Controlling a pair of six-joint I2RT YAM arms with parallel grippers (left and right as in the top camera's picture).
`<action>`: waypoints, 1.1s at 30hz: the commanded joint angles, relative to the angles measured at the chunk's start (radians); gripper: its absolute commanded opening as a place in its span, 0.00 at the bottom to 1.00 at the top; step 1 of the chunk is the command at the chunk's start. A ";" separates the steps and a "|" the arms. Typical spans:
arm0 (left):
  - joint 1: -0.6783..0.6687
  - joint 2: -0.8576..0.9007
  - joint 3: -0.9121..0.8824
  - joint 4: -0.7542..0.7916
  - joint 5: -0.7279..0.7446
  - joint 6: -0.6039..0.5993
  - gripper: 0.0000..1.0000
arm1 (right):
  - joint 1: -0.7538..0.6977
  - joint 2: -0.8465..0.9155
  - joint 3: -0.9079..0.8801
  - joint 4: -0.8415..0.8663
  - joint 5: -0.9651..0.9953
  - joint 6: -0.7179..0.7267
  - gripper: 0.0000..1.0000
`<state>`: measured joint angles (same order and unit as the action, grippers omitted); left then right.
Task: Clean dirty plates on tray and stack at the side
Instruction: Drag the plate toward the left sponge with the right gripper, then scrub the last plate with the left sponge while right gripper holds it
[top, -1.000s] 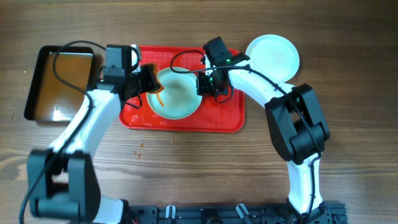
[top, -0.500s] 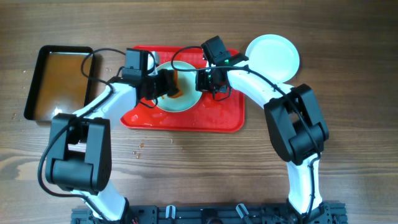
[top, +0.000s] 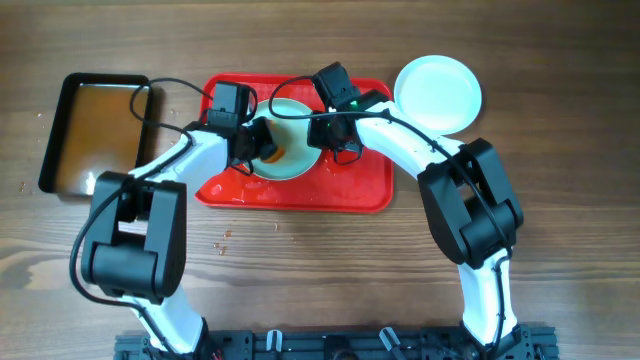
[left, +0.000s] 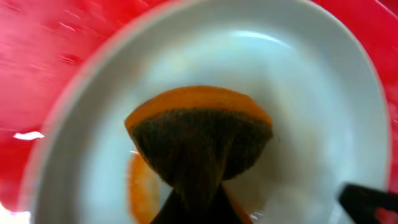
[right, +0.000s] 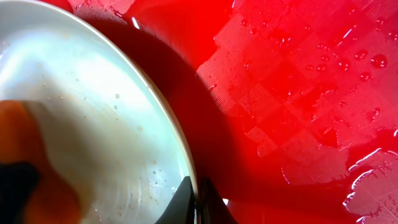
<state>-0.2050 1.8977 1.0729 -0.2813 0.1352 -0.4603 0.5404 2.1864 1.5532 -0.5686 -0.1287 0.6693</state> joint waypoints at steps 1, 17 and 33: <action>0.005 -0.036 -0.013 -0.022 -0.195 0.133 0.04 | -0.008 0.006 0.008 -0.009 0.085 0.023 0.05; 0.004 0.005 -0.014 0.018 0.128 0.056 0.04 | -0.008 0.006 0.008 -0.009 0.080 0.023 0.04; 0.004 -0.071 -0.012 0.026 -0.421 0.430 0.04 | -0.008 0.006 0.008 -0.007 0.077 0.022 0.04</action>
<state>-0.2165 1.8881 1.0809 -0.2787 -0.1520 -0.1078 0.5423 2.1864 1.5551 -0.5659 -0.1150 0.6704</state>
